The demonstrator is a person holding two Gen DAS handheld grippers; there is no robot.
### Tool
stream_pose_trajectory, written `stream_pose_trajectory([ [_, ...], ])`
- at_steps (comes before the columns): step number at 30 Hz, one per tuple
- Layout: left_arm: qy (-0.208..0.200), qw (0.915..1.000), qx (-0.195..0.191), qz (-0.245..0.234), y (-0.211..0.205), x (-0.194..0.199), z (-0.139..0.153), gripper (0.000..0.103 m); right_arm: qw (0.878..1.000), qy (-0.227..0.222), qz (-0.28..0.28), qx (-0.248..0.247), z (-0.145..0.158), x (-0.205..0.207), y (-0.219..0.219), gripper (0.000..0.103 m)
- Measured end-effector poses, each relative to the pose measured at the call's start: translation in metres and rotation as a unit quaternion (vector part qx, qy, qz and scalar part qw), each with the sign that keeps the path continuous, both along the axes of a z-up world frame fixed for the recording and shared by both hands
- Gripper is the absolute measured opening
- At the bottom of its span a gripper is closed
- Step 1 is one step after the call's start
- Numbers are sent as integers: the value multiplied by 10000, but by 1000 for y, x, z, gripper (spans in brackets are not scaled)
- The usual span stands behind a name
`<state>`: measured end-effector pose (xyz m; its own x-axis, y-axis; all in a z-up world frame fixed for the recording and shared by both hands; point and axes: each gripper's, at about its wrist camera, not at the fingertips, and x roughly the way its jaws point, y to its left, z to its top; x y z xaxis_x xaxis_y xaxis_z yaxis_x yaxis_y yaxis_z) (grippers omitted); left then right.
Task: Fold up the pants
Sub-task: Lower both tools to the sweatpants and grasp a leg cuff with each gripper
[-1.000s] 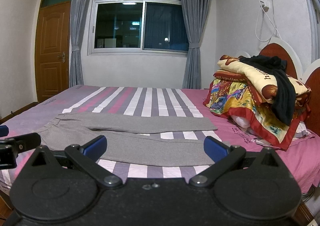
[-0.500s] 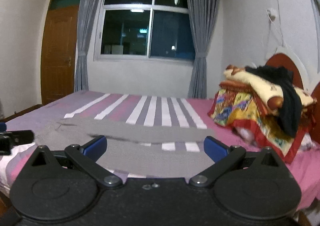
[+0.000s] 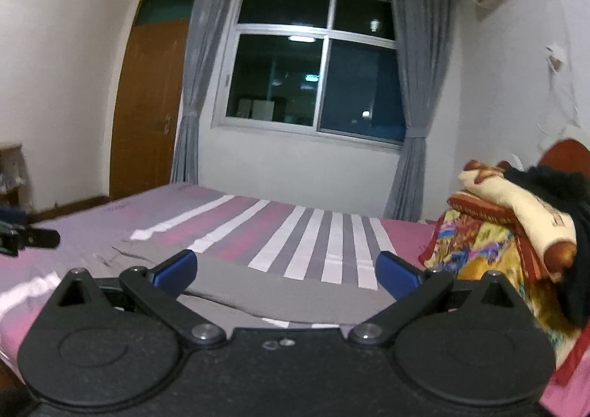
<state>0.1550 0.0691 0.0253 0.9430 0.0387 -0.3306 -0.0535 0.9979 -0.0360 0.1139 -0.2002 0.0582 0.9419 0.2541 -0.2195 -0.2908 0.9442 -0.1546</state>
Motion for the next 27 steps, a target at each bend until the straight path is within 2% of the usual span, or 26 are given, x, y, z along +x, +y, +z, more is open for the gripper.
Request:
stream_pose_trajectory([
  [2, 136, 9997, 173, 147, 6, 24, -4, 103, 9999, 13, 156, 4, -2, 18, 4, 103],
  [10, 443, 9978, 269, 403, 34, 100, -26, 103, 9989, 95, 448, -29, -10, 106, 35, 103],
  [15, 664, 9952, 625, 359, 66, 161, -51, 103, 9958, 448, 794, -80, -26, 171, 50, 99],
  [18, 895, 9917, 902, 183, 107, 209, -70, 103, 9907, 785, 1073, -294, -46, 213, 60, 85],
  [19, 1056, 9897, 958, 82, 124, 226, -77, 102, 9883, 907, 1159, -393, -55, 230, 64, 75],
  [20, 1251, 9874, 966, -35, 141, 244, -85, 77, 9867, 989, 1204, -473, -62, 243, 67, 66],
  [21, 1474, 9842, 978, -51, 158, 264, -93, 45, 9840, 1118, 1263, -575, -73, 262, 71, 62],
  [22, 1662, 9815, 948, -27, 176, 284, -101, 44, 9823, 1193, 1288, -646, -79, 277, 74, 57],
  [23, 1714, 9811, 898, -7, 192, 302, -108, 45, 9799, 1320, 1323, -693, -90, 298, 76, 57],
  [25, 1867, 9786, 858, 92, 217, 333, -121, 69, 9763, 1500, 1339, -796, -107, 330, 81, 53],
  [26, 1882, 9779, 900, 147, 228, 348, -127, 88, 9745, 1584, 1340, -852, -115, 346, 83, 52],
  [27, 1888, 9776, 923, 148, 237, 362, -132, 92, 9721, 1668, 1361, -934, -126, 365, 87, 52],
])
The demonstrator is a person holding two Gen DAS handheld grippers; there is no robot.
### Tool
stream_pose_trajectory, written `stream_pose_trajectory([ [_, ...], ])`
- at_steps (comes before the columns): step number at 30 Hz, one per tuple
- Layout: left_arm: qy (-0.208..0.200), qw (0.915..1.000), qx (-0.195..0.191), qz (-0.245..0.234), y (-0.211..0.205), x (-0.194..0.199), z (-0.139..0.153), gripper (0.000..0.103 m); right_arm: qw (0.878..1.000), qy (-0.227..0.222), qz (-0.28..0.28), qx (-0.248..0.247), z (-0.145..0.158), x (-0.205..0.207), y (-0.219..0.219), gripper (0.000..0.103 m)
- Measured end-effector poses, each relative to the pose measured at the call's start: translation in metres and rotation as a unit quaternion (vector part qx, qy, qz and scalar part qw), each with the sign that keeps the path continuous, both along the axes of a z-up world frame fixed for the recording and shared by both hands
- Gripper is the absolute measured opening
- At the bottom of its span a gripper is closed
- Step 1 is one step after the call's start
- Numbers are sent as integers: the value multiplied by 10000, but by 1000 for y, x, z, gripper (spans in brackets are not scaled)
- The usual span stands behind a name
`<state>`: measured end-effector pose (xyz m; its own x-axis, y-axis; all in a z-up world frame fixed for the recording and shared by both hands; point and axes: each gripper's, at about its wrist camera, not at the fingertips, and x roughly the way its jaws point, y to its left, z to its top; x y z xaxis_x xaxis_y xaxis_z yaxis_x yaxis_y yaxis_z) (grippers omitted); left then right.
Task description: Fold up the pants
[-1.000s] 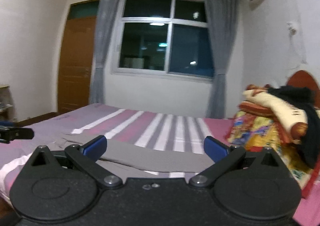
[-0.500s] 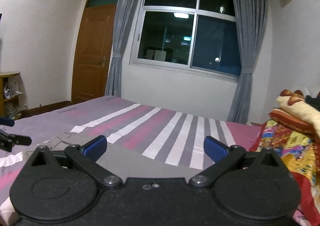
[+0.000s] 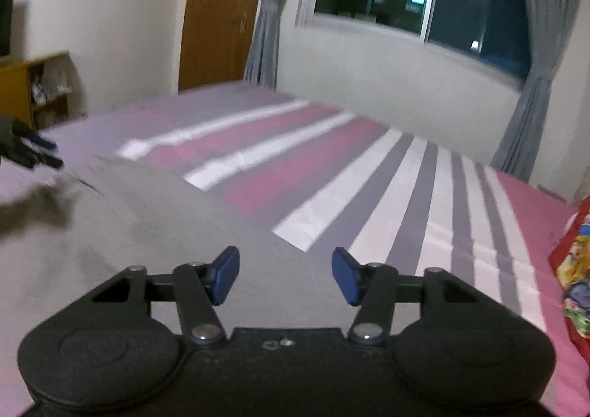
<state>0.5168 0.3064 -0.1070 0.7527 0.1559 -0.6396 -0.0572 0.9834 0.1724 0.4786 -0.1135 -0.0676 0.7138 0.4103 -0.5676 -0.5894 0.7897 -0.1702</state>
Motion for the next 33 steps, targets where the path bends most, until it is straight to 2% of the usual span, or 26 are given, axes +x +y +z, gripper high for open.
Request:
stream_pose_trajectory([
  [3, 251, 9994, -223, -32, 25, 35, -21, 92, 9995, 208, 115, -225, -24, 41, 8, 52],
  [5, 519, 9984, -76, -191, 34, 56, -35, 92, 9981, 346, 232, -443, -39, 58, 11, 52],
  [7, 612, 9977, 32, -288, 39, 67, -45, 90, 9959, 568, 394, -585, -55, 78, 14, 52],
  [8, 595, 9978, -21, -307, 47, 69, -48, 84, 9949, 630, 466, -638, -62, 83, 14, 52],
  [11, 753, 9963, -245, -333, 62, 82, -61, 84, 9901, 966, 732, -702, -82, 101, 15, 49],
  [13, 896, 9937, -542, -392, 70, 90, -68, 84, 9873, 1084, 873, -772, -92, 109, 18, 50],
  [16, 940, 9899, -982, -403, 81, 107, -77, 84, 9855, 1226, 963, -670, -93, 121, 17, 51],
  [19, 908, 9881, -1133, -514, 78, 112, -82, 83, 9795, 1515, 1170, -624, -92, 135, 12, 53],
  [21, 851, 9868, -1257, -569, 80, 111, -84, 55, 9747, 1657, 1346, -665, -90, 141, 10, 52],
  [23, 865, 9854, -1381, -487, 80, 115, -86, 37, 9714, 1764, 1433, -690, -91, 149, 10, 51],
  [24, 895, 9860, -1323, -470, 76, 118, -87, 33, 9691, 1864, 1474, -662, -92, 150, 10, 45],
  [25, 918, 9882, -1111, -518, 68, 120, -87, 29, 9666, 1968, 1521, -617, -92, 151, 11, 22],
  [26, 918, 9893, -988, -557, 63, 122, -86, 25, 9660, 1992, 1523, -626, -92, 151, 13, 11],
  [29, 856, 9910, -921, -469, 61, 118, -79, 18, 9716, 1664, 1415, -910, -85, 137, 21, 6],
  [31, 531, 9946, -684, -577, 56, 102, -63, 18, 9806, 1207, 1271, -877, -64, 118, 17, 6],
  [33, 224, 9952, -720, -622, 60, 81, -44, 18, 9863, 808, 1224, -758, -38, 93, 11, 6],
])
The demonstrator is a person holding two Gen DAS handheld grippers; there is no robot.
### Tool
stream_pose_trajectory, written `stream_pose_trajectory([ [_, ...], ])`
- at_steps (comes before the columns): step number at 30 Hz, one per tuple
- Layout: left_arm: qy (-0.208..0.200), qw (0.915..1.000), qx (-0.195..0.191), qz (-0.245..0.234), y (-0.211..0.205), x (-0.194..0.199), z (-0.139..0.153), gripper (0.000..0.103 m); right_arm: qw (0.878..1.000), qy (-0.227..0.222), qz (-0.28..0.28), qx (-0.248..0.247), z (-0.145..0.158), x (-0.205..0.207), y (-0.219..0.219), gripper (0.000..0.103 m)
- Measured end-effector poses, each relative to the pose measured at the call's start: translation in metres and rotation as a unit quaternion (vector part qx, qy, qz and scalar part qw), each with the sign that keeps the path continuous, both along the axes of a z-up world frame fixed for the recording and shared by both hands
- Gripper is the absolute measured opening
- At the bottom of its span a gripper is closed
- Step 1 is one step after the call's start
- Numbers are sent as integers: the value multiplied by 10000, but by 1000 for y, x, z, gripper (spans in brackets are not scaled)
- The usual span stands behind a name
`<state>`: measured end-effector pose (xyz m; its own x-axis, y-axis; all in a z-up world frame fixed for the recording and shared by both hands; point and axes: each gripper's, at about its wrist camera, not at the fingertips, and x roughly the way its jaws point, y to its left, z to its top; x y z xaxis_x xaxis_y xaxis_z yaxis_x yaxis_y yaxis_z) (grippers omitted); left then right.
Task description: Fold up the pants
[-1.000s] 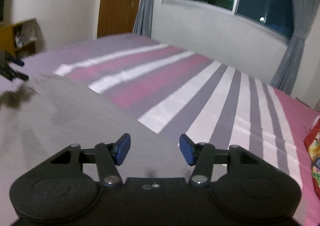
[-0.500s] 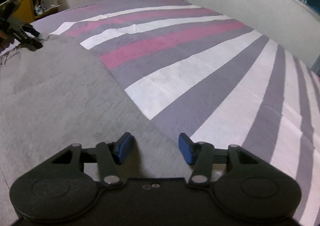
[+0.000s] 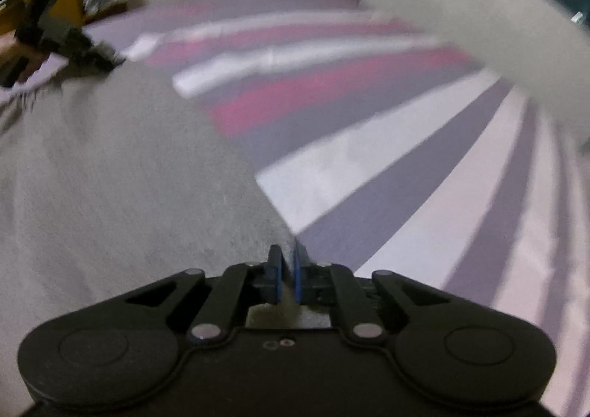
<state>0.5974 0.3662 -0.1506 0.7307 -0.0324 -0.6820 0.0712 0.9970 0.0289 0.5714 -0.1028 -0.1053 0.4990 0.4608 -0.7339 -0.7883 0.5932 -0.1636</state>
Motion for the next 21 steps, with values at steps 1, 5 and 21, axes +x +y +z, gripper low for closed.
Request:
stream_pose_trajectory([
  [1, -202, 9998, 6, -29, 0, -13, 11, 18, 9998, -209, 19, 20, 15, -18, -2, 6],
  [5, -996, 9947, -159, -201, 2, -75, 57, 18, 9959, -880, 193, -13, 58, -94, -11, 6],
  [21, -48, 9982, -25, 597, -13, -269, -8, 35, 9920, 39, -1222, 329, -10, -277, -25, 18],
])
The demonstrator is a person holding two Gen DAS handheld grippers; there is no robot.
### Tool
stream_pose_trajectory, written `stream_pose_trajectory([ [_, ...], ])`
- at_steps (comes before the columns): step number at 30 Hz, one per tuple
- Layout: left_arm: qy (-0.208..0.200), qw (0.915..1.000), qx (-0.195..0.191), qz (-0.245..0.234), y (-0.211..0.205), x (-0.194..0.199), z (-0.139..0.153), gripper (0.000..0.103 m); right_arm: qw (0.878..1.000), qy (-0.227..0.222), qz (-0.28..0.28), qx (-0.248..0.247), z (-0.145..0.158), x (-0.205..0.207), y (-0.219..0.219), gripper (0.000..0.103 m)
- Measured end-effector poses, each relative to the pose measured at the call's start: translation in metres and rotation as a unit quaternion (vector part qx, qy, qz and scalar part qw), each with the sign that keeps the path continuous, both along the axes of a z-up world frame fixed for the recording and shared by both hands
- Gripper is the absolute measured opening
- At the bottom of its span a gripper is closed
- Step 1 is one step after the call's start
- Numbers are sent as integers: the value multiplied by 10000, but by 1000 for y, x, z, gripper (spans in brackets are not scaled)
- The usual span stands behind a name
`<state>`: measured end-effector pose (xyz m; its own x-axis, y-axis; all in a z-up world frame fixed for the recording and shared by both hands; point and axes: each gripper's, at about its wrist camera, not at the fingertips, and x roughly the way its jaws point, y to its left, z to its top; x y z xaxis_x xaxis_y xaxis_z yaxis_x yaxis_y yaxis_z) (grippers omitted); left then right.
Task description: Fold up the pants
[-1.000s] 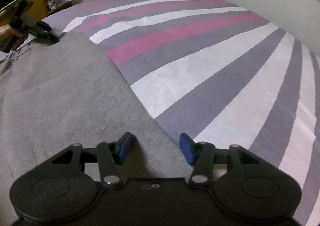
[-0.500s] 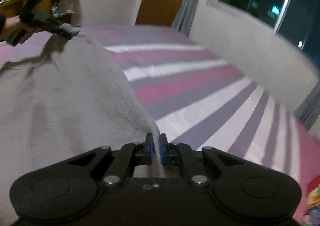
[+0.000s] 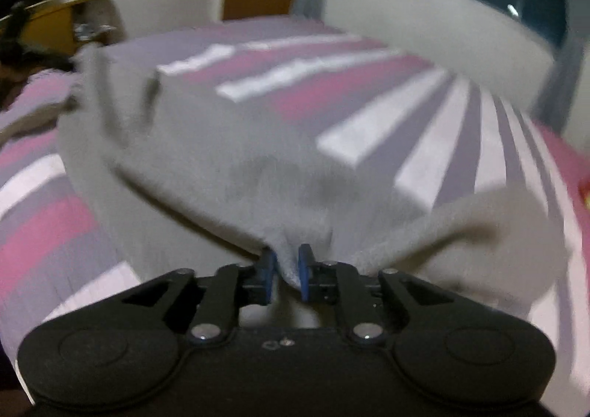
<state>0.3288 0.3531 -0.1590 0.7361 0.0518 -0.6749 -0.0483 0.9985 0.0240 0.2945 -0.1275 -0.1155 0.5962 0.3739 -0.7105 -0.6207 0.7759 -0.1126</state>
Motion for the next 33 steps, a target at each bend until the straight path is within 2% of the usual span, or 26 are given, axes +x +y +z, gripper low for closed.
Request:
stream_pose_trajectory([
  [1, 26, 9999, 43, 87, 1, -9, -1, 43, 9996, -20, -200, 181, 6, -6, -5, 23],
  [2, 29, 9998, 18, 186, 3, -18, 1, 63, 9986, -64, -360, 375, 14, -10, -10, 36],
  [3, -20, 9994, -35, 342, 9, -30, 4, 74, 9961, -95, -579, 659, 24, -14, -17, 44],
  [4, -96, 9988, -110, 470, 12, -39, 7, 74, 9941, -109, -694, 832, 28, -17, -23, 53],
  [6, -163, 9962, -570, 642, 23, -56, 11, 74, 9894, -161, -1016, 1025, 37, -20, -29, 56],
  [8, -334, 9885, -1290, 721, 29, -68, 11, 74, 9836, -20, -1371, 1170, 36, -13, -36, 56],
  [9, -418, 9802, -1772, 774, 29, -70, 9, 74, 9808, 68, -1523, 1214, 35, -5, -37, 56],
  [11, -531, 9586, -2678, 810, 34, -71, 1, 73, 9751, 248, -1780, 1302, 26, 9, -40, 56],
  [12, -559, 9485, -3009, 816, 32, -71, -8, 71, 9724, 361, -1886, 1321, 23, 16, -40, 56],
  [13, -547, 9419, -3206, 840, 31, -68, -12, 69, 9702, 464, -1963, 1343, 19, 23, -40, 56],
  [15, -490, 9297, -3534, 912, 33, -63, -21, 58, 9658, 639, -2109, 1368, 9, 28, -39, 53],
  [16, -471, 9240, -3670, 960, 35, -59, -26, 54, 9630, 737, -2207, 1361, 4, 35, -40, 46],
  [17, -417, 9205, -3747, 1024, 37, -57, -30, 48, 9613, 811, -2279, 1317, -1, 37, -38, 17],
  [18, -378, 9192, -3760, 1104, 38, -53, -33, 41, 9591, 919, -2362, 1263, -5, 44, -41, 5],
  [19, -383, 9180, -3784, 1128, 39, -48, -35, 37, 9572, 979, -2403, 1283, -7, 48, -44, 5],
  [20, -387, 9180, -3777, 1145, 39, -43, -36, 26, 9561, 999, -2419, 1319, -8, 49, -45, 5],
  [21, -398, 9200, -3726, 1146, 39, -38, -34, 22, 9555, 1000, -2427, 1345, -7, 50, -47, 5],
  [24, -733, 9287, -3495, 1004, 27, -29, -17, 18, 9585, 656, -2344, 1486, 10, 37, -53, 4],
  [26, -1050, 9291, -3438, 866, 32, -26, -1, 18, 9575, 268, -2266, 1766, 27, 19, -60, 4],
  [28, -1181, 9350, -3276, 675, 37, -26, 10, 18, 9539, -44, -2167, 2075, 40, -7, -69, 4],
  [30, -964, 9450, -3061, 626, 38, -25, 4, 18, 9532, -276, -2089, 2167, 35, -37, -75, 4],
  [31, -655, 9513, -2941, 658, 38, -19, -7, 18, 9520, -248, -2125, 2188, 23, -46, -77, 4],
  [32, -213, 9601, -2705, 674, 36, -16, -22, 18, 9526, -127, -2216, 2081, 8, -47, -77, 6],
  [33, 94, 9647, -2537, 700, 34, -16, -37, 18, 9530, 198, -2438, 1789, -18, -43, -76, 7],
])
